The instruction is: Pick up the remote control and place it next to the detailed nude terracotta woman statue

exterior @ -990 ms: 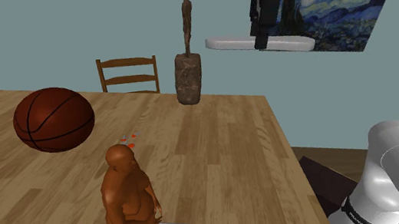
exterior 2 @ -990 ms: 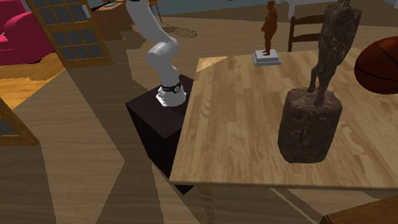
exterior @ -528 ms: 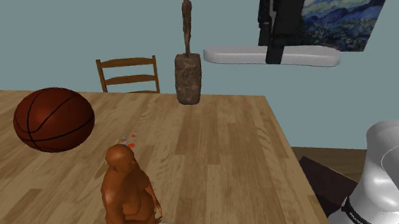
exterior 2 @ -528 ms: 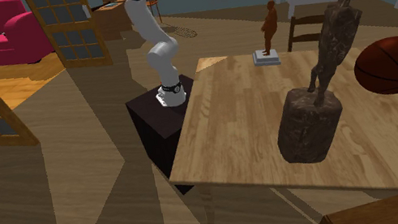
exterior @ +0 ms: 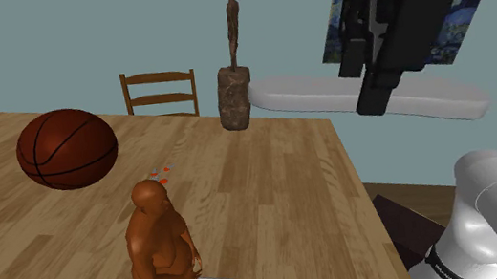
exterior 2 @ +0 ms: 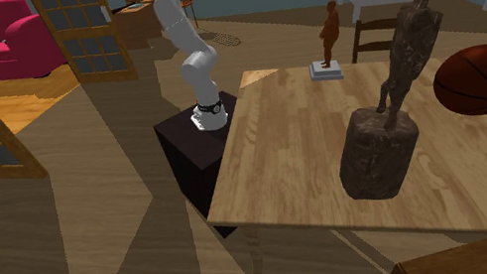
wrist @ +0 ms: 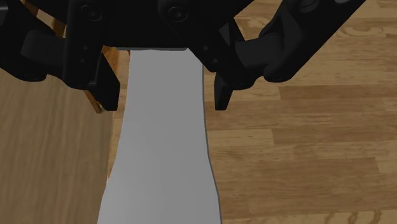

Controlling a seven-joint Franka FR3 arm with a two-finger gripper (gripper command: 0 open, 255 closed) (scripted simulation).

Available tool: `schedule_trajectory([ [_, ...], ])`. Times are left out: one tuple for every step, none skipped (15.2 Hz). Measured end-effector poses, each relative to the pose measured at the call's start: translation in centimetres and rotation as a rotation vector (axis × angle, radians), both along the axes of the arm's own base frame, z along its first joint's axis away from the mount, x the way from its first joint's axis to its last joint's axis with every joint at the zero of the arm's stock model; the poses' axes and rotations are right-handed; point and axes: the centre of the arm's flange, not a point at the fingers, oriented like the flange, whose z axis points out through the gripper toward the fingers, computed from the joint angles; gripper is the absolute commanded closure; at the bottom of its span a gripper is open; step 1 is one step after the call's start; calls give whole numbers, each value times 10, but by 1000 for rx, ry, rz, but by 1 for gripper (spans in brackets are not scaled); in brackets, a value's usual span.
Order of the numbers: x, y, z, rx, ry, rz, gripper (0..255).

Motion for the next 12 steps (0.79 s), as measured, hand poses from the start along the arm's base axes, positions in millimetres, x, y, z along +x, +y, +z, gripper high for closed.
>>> schedule_trajectory([
  [-8,13,-2,0,0,0,255],
  [-17,23,-1,0,0,0,255],
  [-26,33,-3,0,0,0,255],
  [-37,42,-1,0,0,0,255],
  [-45,53,-1,0,0,0,255],
  [-53,65,0,0,0,1,255],
  [-61,74,0,0,0,0,255],
  [-69,82,-2,0,-1,0,255],
  [-82,93,-1,-1,-1,2,255],
  [-88,100,-3,-1,-1,1,255],
  [-91,104,-7,0,0,0,255],
  [-92,106,-11,0,0,-1,255],
])
